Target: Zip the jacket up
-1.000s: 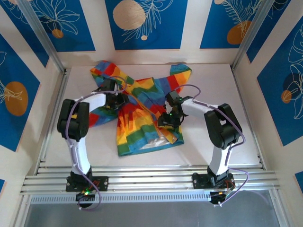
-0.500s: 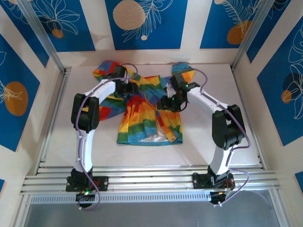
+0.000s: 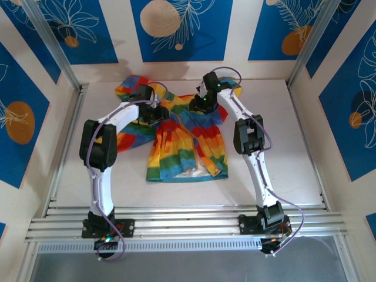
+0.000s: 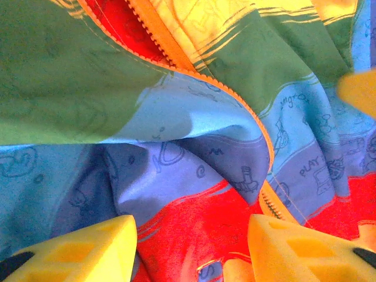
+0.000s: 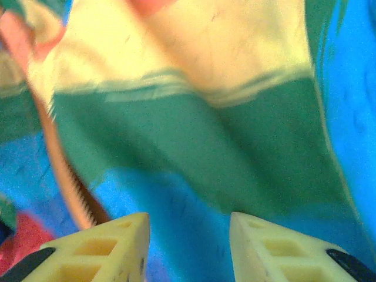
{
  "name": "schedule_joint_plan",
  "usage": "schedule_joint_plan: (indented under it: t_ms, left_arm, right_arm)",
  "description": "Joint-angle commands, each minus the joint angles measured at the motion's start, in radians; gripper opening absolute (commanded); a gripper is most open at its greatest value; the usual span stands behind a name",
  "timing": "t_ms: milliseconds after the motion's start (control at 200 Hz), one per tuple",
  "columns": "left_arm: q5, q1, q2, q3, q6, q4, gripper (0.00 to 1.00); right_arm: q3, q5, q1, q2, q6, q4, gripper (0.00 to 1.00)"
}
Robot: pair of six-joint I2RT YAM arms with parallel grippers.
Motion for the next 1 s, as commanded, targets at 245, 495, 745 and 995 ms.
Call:
schedule_joint_plan:
  t_ms: [245, 495, 745, 995]
  left_arm:
    - [0.073, 0.001, 0.051, 0.080, -0.024, -0.004, 0.51]
    - [0.087, 0.003, 0.079, 0.166, -0.018, -0.038, 0.51]
    - [0.081, -0.035, 0.006, 0.122, 0.001, -0.069, 0.50]
    - [0.120, -0.220, -0.079, -0.081, -0.040, 0.011, 0.47]
  right_arm:
    - [0.025, -0.059, -0.127, 0.059, 0.152, -0.099, 0.37]
    - [-0.188, -0.021, -0.251, -0.062, 0.165, -0.077, 0.38]
    - [-0.322, -0.014, -0.295, -0.179, 0.160, -0.031, 0.38]
    - [-0.343, -0.016, -0.265, -0.201, 0.089, -0.081, 0.38]
